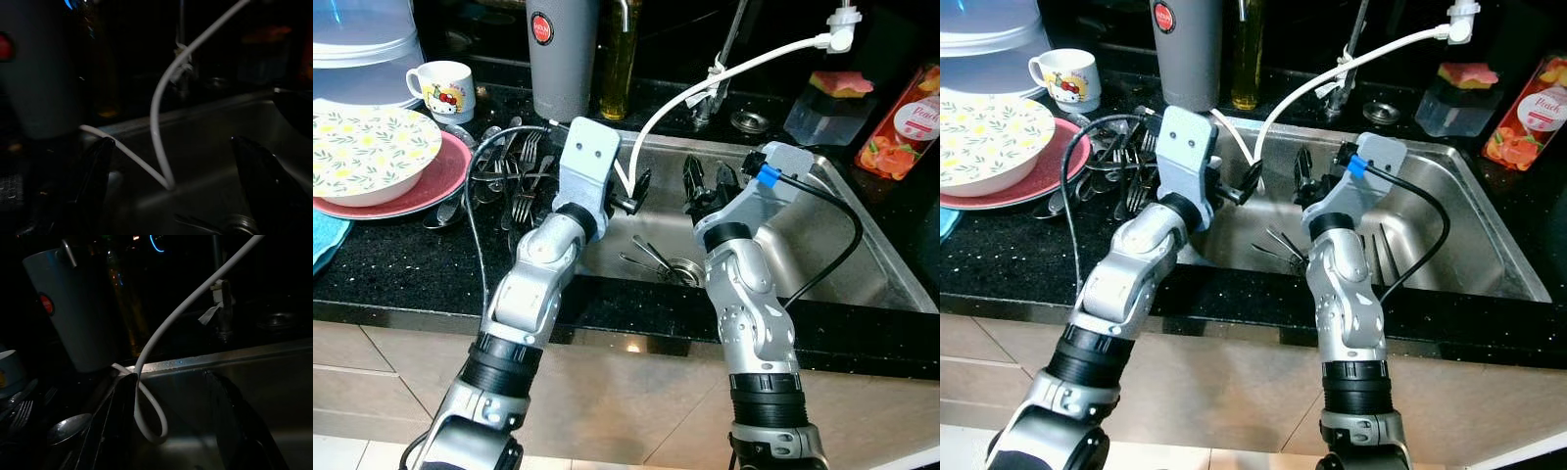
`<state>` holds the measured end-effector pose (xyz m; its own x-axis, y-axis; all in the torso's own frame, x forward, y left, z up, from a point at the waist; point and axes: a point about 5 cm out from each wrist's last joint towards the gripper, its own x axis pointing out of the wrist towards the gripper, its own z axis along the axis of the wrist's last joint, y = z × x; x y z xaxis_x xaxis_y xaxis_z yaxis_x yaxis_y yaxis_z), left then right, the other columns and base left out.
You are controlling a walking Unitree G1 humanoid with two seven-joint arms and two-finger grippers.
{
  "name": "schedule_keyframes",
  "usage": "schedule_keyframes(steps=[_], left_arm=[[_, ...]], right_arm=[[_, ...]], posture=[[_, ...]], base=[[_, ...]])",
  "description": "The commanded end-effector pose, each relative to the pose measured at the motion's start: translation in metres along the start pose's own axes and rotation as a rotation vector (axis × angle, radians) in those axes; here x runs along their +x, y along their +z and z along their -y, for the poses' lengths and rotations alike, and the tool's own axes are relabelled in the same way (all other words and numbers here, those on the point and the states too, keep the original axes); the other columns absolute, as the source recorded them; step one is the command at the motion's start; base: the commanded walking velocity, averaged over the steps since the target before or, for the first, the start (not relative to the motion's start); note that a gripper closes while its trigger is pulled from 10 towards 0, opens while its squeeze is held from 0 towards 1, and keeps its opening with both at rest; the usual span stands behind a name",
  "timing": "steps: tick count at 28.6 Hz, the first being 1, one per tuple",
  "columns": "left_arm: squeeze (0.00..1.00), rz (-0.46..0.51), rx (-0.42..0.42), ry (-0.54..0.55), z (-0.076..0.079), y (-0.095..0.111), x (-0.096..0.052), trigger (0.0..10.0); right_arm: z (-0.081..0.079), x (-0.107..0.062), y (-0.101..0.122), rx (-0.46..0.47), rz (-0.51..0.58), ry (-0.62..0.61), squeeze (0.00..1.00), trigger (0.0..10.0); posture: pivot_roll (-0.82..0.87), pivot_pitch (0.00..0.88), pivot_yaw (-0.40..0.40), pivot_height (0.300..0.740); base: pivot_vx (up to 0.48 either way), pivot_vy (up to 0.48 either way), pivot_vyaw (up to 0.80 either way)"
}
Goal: Kitchen organization
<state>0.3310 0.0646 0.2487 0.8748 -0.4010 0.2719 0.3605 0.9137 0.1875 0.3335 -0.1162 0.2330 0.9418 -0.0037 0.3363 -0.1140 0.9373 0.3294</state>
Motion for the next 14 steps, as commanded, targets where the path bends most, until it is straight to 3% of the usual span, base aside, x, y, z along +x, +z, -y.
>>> schedule_keyframes(steps=[1, 14], left_arm=[[0.0, -0.017, 0.04, 0.007, 0.0055, -0.0027, -0.0051, 10.0], [0.0, -0.045, 0.051, 0.071, 0.006, -0.0062, -0.0114, 10.0]], right_arm=[[-0.0006, -0.0007, 0.0009, 0.001, 0.014, -0.004, 0.0, 10.0], [-0.0051, -0.001, -0.0011, 0.001, 0.007, 0.017, 0.0, 10.0]], posture=[[0.24, 0.059, -0.086, 0.74], [0.26, 0.067, -0.09, 0.74]], base=[[0.0, 0.0, 0.0], [0.0, 0.0, 0.0]])
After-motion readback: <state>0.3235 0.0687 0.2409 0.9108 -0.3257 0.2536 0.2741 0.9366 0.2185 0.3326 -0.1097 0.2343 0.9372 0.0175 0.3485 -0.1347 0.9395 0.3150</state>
